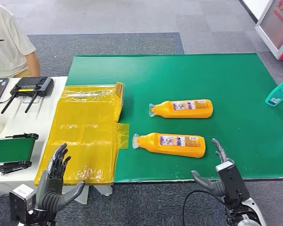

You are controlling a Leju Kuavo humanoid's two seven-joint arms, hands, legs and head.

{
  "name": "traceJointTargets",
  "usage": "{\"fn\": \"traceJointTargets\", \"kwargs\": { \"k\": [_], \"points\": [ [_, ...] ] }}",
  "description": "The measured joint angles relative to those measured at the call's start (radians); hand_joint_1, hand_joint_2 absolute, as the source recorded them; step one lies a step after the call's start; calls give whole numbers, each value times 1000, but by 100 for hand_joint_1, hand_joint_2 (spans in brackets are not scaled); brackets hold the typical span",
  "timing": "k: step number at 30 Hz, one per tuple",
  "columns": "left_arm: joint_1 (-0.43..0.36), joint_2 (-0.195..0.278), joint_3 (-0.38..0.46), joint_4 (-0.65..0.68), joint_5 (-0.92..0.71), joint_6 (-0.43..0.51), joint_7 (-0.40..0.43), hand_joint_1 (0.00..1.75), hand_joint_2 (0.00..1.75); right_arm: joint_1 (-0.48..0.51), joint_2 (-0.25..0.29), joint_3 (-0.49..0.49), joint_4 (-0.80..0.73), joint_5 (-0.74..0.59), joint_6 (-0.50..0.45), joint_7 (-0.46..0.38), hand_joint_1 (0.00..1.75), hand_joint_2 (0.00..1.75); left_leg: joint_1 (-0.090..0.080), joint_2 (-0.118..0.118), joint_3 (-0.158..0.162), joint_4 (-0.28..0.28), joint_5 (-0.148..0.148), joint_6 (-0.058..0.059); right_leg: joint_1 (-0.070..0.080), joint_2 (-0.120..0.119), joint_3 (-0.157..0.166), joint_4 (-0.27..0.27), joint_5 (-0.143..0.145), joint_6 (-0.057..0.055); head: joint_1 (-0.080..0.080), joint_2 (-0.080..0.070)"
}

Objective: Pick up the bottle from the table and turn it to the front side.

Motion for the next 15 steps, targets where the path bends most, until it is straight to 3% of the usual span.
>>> {"fn": "traceJointTargets", "kwargs": {
  "k": [10, 15],
  "points": [
    [-18, -12, 9, 5, 29, 5, 0, 0, 175, -14, 0, 26, 8, 18, -22, 15, 0, 175, 0, 0, 0, 0, 0, 0, 0, 0, 0, 0, 0, 0, 0, 0],
    [-24, -12, 36, 6, 29, -6, 0, 0, 175, -78, 0, 76, 38, 103, -45, 85, 0, 175, 0, 0, 0, 0, 1, -1, 0, 0, 0, 0, 0, 0, 0, 0]
  ]
}}
